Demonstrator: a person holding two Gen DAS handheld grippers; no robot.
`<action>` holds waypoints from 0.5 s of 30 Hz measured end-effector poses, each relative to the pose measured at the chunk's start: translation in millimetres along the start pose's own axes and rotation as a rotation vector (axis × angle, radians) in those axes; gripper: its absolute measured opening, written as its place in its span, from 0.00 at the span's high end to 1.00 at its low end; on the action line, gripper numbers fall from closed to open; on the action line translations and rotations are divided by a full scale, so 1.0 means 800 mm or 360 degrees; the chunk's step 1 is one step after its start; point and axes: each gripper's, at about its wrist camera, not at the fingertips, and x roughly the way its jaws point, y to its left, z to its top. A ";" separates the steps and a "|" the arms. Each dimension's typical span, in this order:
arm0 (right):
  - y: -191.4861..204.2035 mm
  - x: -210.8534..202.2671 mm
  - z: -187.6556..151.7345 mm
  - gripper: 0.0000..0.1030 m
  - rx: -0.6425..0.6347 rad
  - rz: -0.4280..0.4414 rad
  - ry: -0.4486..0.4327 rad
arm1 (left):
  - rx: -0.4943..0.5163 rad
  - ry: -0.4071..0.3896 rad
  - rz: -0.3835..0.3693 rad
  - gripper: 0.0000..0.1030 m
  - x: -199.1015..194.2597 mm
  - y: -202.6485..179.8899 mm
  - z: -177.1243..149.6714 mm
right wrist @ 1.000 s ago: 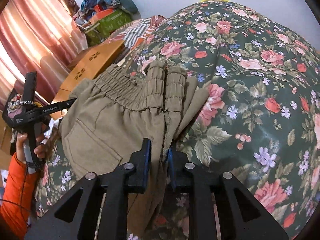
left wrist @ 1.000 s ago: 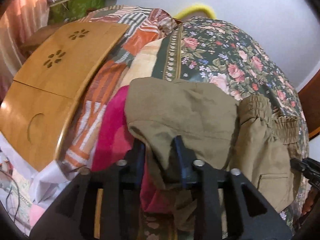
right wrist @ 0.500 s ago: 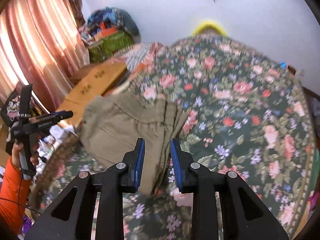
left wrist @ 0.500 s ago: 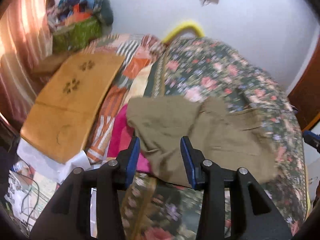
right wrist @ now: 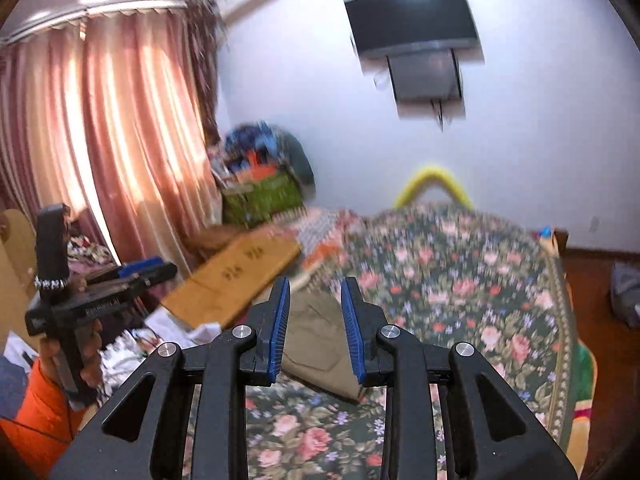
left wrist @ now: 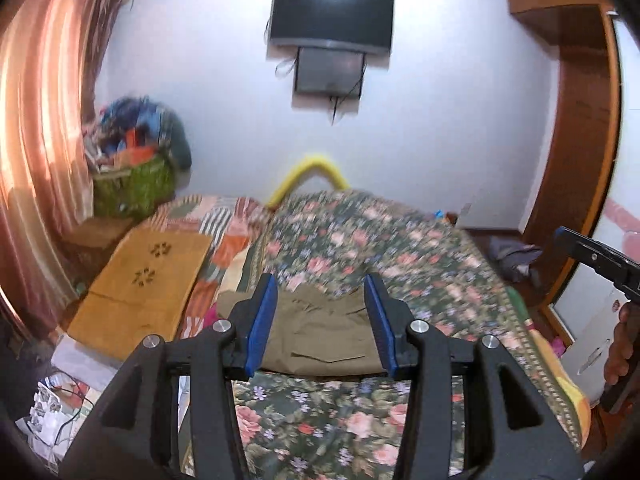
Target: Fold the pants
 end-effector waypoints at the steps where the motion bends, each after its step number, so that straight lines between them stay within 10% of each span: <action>1: 0.008 -0.017 0.001 0.77 -0.0013 0.0010 -0.0044 | 0.0002 -0.0033 -0.0006 0.55 -0.015 -0.006 -0.001; 15: 0.075 -0.125 -0.026 0.36 -0.0169 -0.0061 -0.0363 | 0.0080 -0.0400 -0.0046 0.21 -0.177 -0.072 -0.026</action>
